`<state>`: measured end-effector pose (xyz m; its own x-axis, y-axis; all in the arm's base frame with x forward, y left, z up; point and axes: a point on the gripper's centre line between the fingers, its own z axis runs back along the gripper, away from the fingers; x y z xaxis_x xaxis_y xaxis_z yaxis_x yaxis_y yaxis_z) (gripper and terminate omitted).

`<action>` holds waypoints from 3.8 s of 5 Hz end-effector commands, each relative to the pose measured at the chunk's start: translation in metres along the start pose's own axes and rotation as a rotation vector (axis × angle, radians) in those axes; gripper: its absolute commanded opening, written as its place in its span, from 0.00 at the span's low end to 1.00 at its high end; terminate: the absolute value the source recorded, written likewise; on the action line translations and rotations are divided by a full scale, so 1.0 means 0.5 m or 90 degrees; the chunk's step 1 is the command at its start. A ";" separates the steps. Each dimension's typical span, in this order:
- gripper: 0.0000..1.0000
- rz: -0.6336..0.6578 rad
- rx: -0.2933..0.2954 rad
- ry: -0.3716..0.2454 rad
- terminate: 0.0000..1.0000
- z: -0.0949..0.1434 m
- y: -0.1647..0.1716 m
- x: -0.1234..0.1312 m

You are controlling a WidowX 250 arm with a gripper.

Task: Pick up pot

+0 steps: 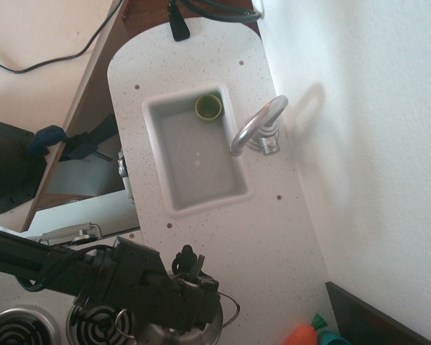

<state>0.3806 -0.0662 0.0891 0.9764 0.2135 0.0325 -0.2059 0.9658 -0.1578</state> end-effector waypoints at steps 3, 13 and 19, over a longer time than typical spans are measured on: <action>1.00 0.031 -0.027 0.014 0.00 -0.012 0.001 -0.013; 0.00 -0.012 -0.014 -0.114 0.00 0.090 -0.043 0.001; 0.00 -0.001 -0.008 -0.203 0.00 0.167 -0.031 -0.040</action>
<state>0.3570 -0.0734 0.1439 0.9358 0.2350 0.2627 -0.2057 0.9693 -0.1344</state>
